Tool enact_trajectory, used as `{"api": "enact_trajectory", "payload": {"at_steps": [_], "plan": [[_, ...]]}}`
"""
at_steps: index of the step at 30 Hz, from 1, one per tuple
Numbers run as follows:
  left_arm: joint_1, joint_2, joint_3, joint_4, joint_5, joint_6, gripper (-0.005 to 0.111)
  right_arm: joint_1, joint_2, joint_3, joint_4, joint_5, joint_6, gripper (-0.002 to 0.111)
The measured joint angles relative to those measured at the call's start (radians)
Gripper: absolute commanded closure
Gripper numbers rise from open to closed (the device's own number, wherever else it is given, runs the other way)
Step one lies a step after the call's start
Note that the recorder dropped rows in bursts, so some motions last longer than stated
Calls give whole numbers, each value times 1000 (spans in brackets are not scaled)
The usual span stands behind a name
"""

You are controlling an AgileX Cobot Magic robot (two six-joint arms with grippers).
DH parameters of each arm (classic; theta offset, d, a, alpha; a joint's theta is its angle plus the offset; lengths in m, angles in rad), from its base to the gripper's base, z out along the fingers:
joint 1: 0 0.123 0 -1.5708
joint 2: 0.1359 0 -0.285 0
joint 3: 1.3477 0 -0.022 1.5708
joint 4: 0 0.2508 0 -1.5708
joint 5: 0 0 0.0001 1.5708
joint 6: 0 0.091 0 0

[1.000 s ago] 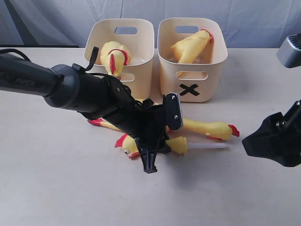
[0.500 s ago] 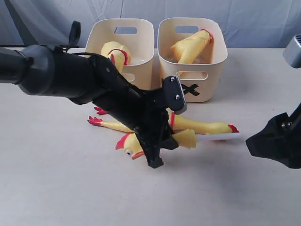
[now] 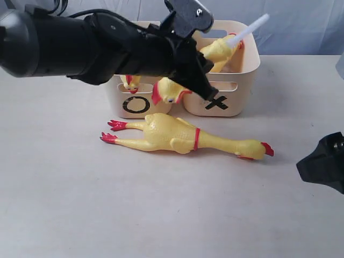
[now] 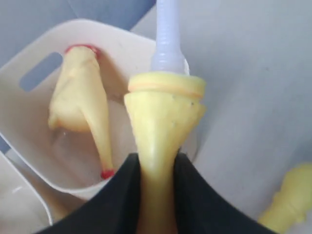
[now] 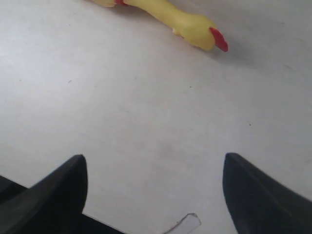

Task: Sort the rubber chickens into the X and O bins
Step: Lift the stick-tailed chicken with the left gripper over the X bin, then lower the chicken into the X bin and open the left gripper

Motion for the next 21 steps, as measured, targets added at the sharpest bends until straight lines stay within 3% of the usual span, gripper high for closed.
{"api": "enact_trajectory", "payload": {"at_steps": [6,21], "plan": [[0,57,-144,-77,-71,0,107,0,0,0,-6,4,3,36],[0,284,-472,-89,-119,0,107,0,0,0,-8,4,3,36]]}}
